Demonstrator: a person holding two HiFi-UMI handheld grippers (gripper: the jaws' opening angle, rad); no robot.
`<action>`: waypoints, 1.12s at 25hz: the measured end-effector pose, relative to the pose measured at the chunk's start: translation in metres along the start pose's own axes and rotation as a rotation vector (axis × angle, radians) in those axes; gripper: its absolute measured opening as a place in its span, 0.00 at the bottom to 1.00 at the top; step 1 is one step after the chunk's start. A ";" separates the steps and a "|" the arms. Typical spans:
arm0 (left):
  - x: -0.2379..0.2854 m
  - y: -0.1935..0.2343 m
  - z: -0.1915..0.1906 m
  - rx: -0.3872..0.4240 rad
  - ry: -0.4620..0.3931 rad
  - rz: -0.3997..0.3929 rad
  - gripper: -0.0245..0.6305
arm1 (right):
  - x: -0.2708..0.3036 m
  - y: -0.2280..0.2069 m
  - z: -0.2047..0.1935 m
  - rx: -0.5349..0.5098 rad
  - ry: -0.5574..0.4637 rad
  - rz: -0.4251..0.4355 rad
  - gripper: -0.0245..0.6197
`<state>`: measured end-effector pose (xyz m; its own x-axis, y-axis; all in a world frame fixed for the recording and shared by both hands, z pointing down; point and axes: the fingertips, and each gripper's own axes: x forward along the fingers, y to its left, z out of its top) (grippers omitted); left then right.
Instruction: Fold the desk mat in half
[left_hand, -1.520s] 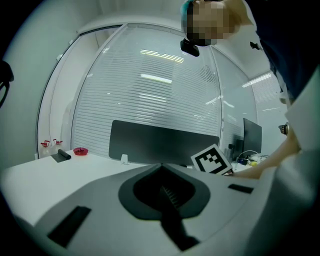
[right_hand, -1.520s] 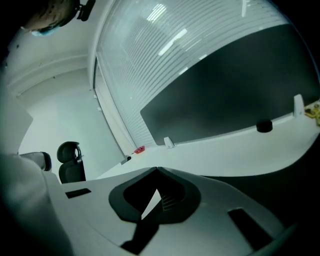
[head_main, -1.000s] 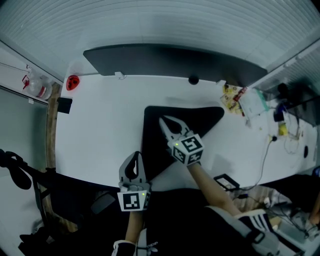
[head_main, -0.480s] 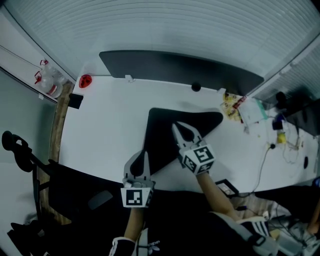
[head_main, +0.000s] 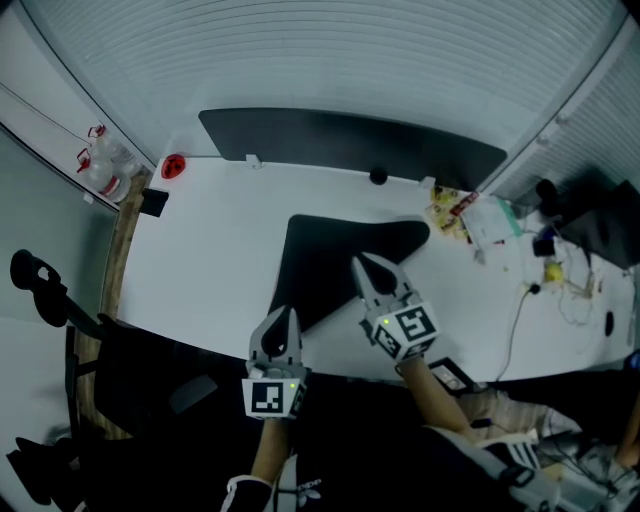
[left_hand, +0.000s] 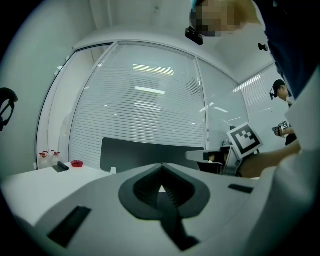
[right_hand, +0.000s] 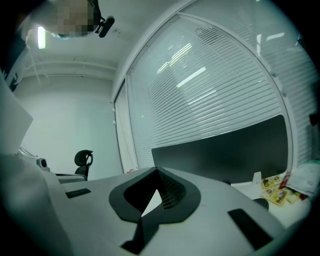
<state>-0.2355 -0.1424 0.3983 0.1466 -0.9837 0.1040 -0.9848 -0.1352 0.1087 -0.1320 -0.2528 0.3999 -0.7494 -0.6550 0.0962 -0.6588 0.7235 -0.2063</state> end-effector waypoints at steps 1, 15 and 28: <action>-0.003 -0.005 0.000 0.001 -0.001 -0.001 0.04 | -0.007 0.000 0.002 -0.008 -0.005 0.001 0.04; -0.037 -0.072 -0.006 -0.004 0.015 0.032 0.04 | -0.103 -0.010 0.011 -0.065 -0.041 0.002 0.04; -0.071 -0.153 -0.022 0.015 -0.007 0.031 0.04 | -0.202 -0.027 0.001 -0.061 -0.035 -0.009 0.04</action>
<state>-0.0936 -0.0498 0.3961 0.1155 -0.9883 0.0998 -0.9902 -0.1065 0.0908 0.0370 -0.1405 0.3850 -0.7414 -0.6681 0.0635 -0.6691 0.7288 -0.1455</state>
